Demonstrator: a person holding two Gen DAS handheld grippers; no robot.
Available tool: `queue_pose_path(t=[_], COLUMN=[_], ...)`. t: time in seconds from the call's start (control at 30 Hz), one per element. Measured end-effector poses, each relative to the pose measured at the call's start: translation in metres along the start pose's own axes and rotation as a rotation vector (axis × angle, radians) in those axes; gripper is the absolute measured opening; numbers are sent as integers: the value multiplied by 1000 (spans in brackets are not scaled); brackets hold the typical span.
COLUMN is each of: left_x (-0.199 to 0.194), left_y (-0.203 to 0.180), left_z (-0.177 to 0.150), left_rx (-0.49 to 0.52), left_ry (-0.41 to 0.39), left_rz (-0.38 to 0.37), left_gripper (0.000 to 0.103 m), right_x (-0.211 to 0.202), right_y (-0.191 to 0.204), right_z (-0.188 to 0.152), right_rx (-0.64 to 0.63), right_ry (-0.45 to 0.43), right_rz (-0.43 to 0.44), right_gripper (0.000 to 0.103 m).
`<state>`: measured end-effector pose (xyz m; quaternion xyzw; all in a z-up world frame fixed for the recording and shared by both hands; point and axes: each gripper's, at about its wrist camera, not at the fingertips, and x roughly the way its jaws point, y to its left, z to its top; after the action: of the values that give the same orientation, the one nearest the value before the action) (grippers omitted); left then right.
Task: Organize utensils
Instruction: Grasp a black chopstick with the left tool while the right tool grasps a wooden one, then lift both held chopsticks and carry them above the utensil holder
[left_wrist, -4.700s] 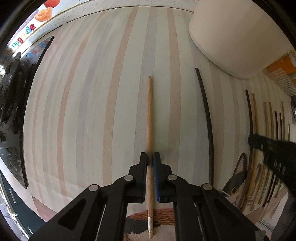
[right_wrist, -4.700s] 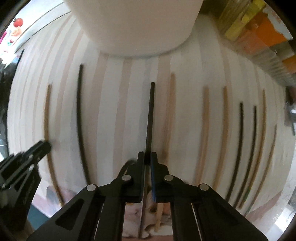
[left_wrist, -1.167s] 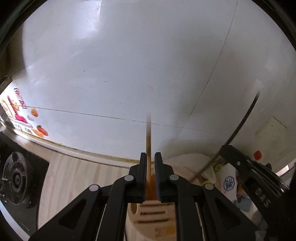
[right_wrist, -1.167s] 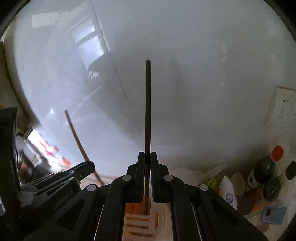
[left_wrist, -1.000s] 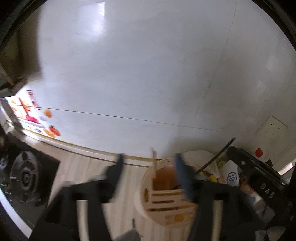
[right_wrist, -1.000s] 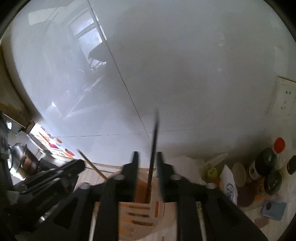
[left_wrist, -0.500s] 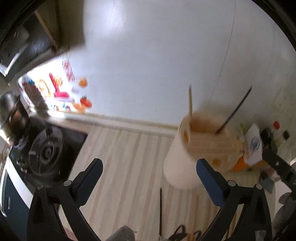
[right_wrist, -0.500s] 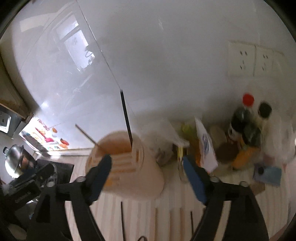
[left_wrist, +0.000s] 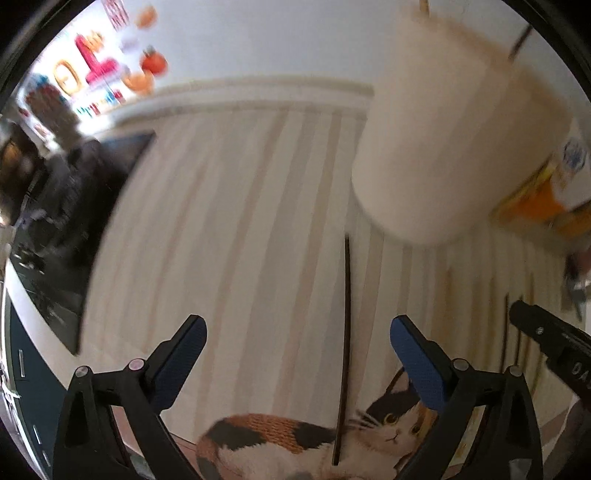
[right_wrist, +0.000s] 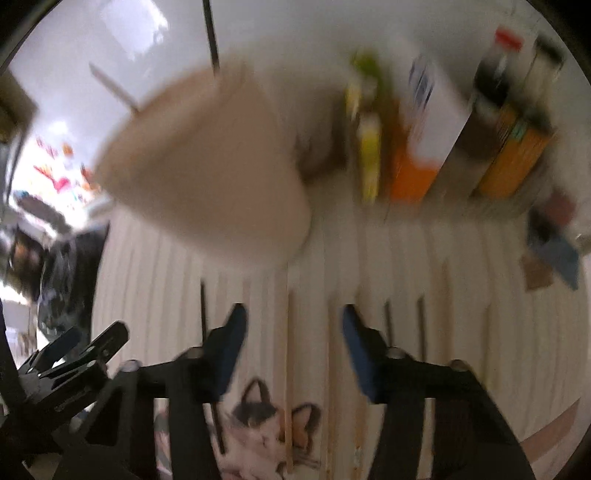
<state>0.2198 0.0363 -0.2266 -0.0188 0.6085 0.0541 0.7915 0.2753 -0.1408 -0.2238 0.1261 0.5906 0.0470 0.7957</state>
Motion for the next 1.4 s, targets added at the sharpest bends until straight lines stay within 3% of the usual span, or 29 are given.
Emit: queue_pose_path(t=[0.03, 0.1, 0.13, 0.2, 0.27, 0.3, 0.33, 0.43, 0.47, 0.8, 0.83, 0.9, 1.13, 1.4], left_x=[12, 32, 41, 54, 66, 71, 71, 71, 71, 67, 67, 67, 62, 70], left_y=[-3, -9, -13, -20, -28, -30, -31, -34, -34, -1, 4, 9, 22, 18], left_z=[-4, -11, -14, -18, -21, -22, -22, -22, -22, -42, -44, -48, -65, -35], left_rx=[9, 26, 34, 50, 72, 78, 79, 103, 114, 109, 105, 96, 86, 79], left_ry=[32, 90, 121, 151, 177, 183, 172, 154, 152, 155, 157, 164, 174, 197], left_rz=[-11, -26, -40, -48, -47, -36, -35, -28, -17, 34, 34, 35, 31, 14], left_gripper=[95, 73, 71, 53, 45, 35, 34, 8, 4, 4, 4, 4, 4, 4], right_x=[13, 39, 49, 66, 77, 80, 84, 91, 93, 117, 119, 122, 124, 129], right_y=[0, 1, 1, -1, -2, -4, -5, -10, -10, 0, 4, 13, 15, 16], right_z=[-5, -16, -20, -27, -33, -35, -37, -41, -42, -60, -63, -68, -102, -121], right_rx=[-7, -16, -21, -24, -24, -24, -23, -24, -26, -89, -121, -162, -237, -261], right_ry=[36, 101, 125, 163, 188, 196, 204, 221, 225, 286, 289, 283, 344, 380], right_rz=[-10, -18, -29, -43, -52, -52, -54, -62, -66, -99, -125, -172, -194, -211], right_gripper=[41, 32, 31, 27, 27, 27, 27, 27, 27, 27, 26, 9, 7, 8])
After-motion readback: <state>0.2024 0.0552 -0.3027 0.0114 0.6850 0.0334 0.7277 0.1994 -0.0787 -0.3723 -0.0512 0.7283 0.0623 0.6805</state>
